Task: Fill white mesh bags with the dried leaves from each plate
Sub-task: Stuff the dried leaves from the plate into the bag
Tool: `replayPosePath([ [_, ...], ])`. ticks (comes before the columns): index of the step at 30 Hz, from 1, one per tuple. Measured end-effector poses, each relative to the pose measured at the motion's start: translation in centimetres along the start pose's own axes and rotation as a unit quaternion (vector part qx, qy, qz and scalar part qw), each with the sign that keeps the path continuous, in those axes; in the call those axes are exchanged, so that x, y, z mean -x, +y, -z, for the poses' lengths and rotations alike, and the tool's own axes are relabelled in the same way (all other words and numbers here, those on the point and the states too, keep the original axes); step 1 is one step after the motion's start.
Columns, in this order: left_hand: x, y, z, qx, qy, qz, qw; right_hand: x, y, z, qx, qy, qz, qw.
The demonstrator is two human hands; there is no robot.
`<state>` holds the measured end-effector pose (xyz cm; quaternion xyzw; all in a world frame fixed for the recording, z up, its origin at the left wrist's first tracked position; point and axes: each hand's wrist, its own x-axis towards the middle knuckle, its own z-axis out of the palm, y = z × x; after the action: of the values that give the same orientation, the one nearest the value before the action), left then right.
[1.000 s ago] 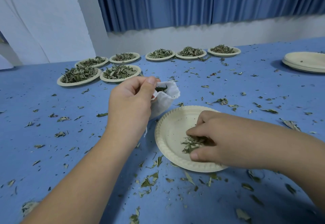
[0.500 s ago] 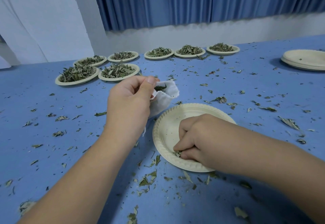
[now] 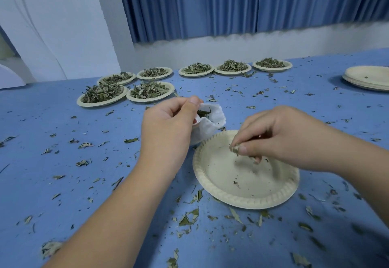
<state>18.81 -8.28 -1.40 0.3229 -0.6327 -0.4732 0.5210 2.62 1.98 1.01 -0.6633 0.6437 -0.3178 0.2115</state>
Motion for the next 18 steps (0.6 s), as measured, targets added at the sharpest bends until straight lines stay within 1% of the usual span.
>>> replayPosePath([
  [3, 0.0, 0.2, -0.1, 0.003, -0.003, 0.002, 1.000, -0.4, -1.1, 1.0, -0.023, 0.047, 0.026, 0.998],
  [7, 0.2, 0.3, -0.1, -0.002, -0.003, 0.005, 1.000, -1.4, -2.8, 1.5, 0.032, 0.100, 0.061, 0.993],
  [10, 0.3, 0.5, -0.1, -0.005, 0.001, 0.010, 1.000, -2.1, -4.2, 1.2, 0.131, 0.102, 0.069, 0.984],
  [14, 0.3, 0.7, -0.3, 0.002, -0.002, 0.015, 1.000, -3.1, -5.9, 0.2, 0.296, 0.090, 0.064, 0.949],
  [18, 0.4, 0.7, -0.3, 0.017, -0.015, 0.022, 1.000, -3.9, -7.0, -1.0, 0.382, 0.083, 0.053, 0.919],
])
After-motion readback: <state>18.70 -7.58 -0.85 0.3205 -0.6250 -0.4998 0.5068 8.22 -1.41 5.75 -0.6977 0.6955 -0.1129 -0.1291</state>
